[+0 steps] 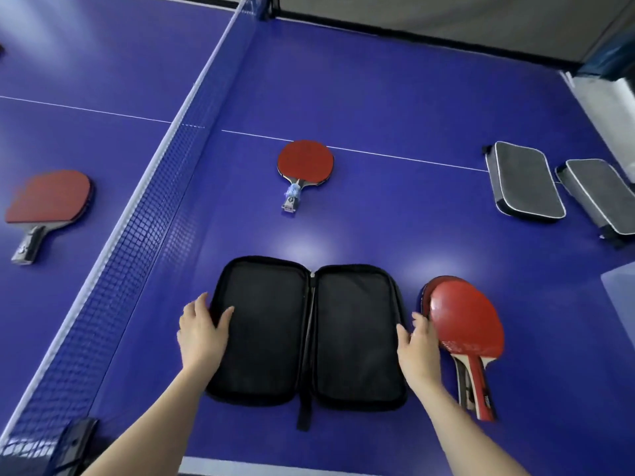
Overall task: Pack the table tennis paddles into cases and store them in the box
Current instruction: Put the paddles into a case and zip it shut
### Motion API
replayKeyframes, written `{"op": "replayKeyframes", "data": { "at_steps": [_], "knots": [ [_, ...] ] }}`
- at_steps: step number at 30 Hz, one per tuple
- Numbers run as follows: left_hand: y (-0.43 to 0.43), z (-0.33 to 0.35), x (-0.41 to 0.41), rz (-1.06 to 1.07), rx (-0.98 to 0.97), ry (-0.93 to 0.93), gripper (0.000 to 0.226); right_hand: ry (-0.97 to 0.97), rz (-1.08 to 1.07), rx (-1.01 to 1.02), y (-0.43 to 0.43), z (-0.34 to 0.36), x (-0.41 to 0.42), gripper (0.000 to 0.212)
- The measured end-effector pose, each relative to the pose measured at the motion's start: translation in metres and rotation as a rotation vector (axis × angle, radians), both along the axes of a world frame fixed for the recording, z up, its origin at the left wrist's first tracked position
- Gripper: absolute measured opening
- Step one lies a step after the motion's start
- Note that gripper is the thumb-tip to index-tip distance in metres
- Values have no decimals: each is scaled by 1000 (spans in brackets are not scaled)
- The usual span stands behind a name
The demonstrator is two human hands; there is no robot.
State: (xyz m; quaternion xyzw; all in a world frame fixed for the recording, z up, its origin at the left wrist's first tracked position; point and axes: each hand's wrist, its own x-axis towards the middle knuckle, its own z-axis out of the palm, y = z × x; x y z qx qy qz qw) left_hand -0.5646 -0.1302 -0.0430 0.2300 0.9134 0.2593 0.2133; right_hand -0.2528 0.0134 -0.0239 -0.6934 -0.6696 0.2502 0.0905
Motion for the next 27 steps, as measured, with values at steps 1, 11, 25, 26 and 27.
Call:
{"op": "replayKeyframes", "data": {
  "at_steps": [1,11,25,26,27],
  "knots": [
    [-1,0,4,-125,-55,122,72,-94,134,86,-5,-1,-1,45],
    [-4,-24,23,-829,-516,265,115,-416,790,-187,-16,-32,0,87],
    [4,-10,30,-769,-469,260,121,-168,612,-115,-20,-19,-2,75],
    [5,-8,32,-741,-425,249,123,-131,524,-36,-20,-13,3,73],
    [7,-5,35,-707,-370,226,120,-105,410,57,-19,-8,11,68]
  ]
}}
